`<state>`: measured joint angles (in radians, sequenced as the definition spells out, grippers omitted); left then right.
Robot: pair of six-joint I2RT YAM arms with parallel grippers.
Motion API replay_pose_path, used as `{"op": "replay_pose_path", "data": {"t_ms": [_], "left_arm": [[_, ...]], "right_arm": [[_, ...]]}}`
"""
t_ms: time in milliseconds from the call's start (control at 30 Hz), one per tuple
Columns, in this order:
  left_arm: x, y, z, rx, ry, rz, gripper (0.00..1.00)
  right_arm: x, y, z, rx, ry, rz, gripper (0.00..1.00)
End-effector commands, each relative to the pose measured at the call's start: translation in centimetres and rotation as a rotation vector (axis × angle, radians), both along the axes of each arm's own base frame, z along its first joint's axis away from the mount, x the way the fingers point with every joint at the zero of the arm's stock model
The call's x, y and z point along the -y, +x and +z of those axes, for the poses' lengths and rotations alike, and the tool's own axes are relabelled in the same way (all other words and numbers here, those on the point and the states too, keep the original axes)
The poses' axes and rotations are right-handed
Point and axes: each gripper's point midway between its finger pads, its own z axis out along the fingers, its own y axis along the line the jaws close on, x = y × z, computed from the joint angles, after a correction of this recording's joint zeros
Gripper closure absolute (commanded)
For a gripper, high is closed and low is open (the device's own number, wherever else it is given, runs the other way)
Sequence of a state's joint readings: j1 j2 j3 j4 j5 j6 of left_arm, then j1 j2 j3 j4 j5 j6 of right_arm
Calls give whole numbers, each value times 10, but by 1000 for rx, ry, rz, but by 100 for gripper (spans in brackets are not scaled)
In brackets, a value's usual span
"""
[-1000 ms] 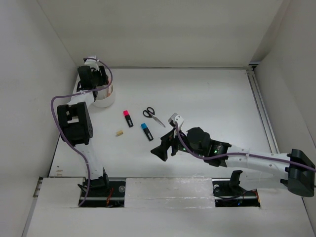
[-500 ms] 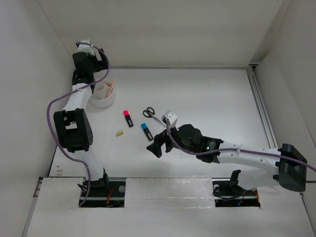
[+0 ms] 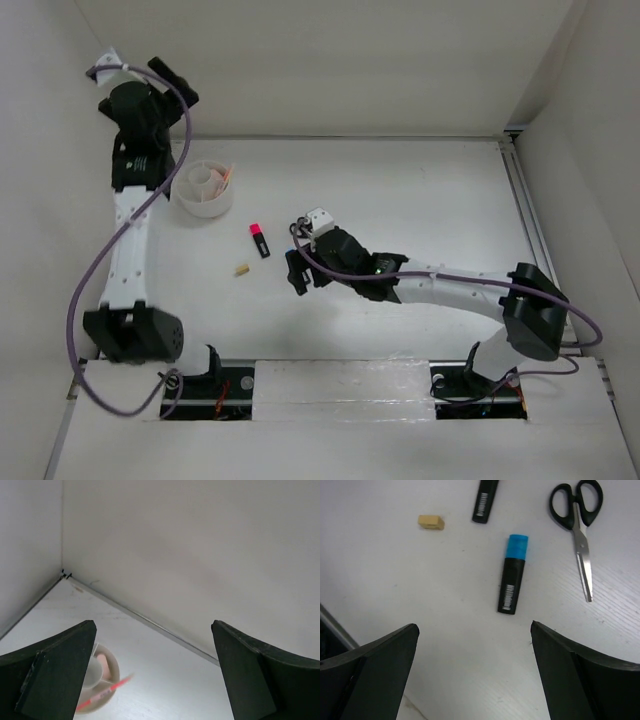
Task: Sort the stationery into containers
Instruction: Pick up the stationery from the center of the board.
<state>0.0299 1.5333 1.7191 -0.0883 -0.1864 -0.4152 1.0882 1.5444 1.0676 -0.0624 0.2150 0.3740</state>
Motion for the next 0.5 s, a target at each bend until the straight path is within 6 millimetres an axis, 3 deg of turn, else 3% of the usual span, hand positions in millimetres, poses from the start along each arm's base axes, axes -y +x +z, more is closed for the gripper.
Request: {"op": "replay_pose_path", "data": {"t_ms": [0, 33, 100, 133, 167, 200, 300, 333, 367, 400, 467], "left_arm": [[-10, -70, 36, 135, -134, 18, 0], [-6, -98, 27, 150, -121, -8, 0], [-4, -125, 27, 212, -105, -12, 0], [1, -131, -3, 167, -124, -20, 0], [-2, -155, 1, 201, -140, 10, 0], [-4, -163, -16, 151, -144, 28, 0], [-5, -172, -62, 2, -139, 48, 0], [-5, -173, -97, -125, -138, 56, 0], [-4, -172, -114, -184, -123, 44, 0], [-2, -169, -145, -280, -105, 35, 0], [-3, -173, -170, -351, -117, 46, 0]], "right_arm": [[8, 23, -1, -22, -40, -74, 0], [1, 27, -3, -31, -57, -74, 0], [6, 33, -12, -49, -120, -87, 0], [1, 38, -13, -46, -129, -97, 0], [2, 38, -16, -48, -156, -89, 0], [3, 42, -17, -43, -173, -106, 0], [3, 47, -14, -42, -170, -116, 0], [0, 47, -13, -42, -158, -107, 0], [0, 43, -17, -55, -161, -93, 0], [-3, 44, -15, -44, -155, -75, 0], [-12, 44, -8, -42, -136, -46, 1]]}}
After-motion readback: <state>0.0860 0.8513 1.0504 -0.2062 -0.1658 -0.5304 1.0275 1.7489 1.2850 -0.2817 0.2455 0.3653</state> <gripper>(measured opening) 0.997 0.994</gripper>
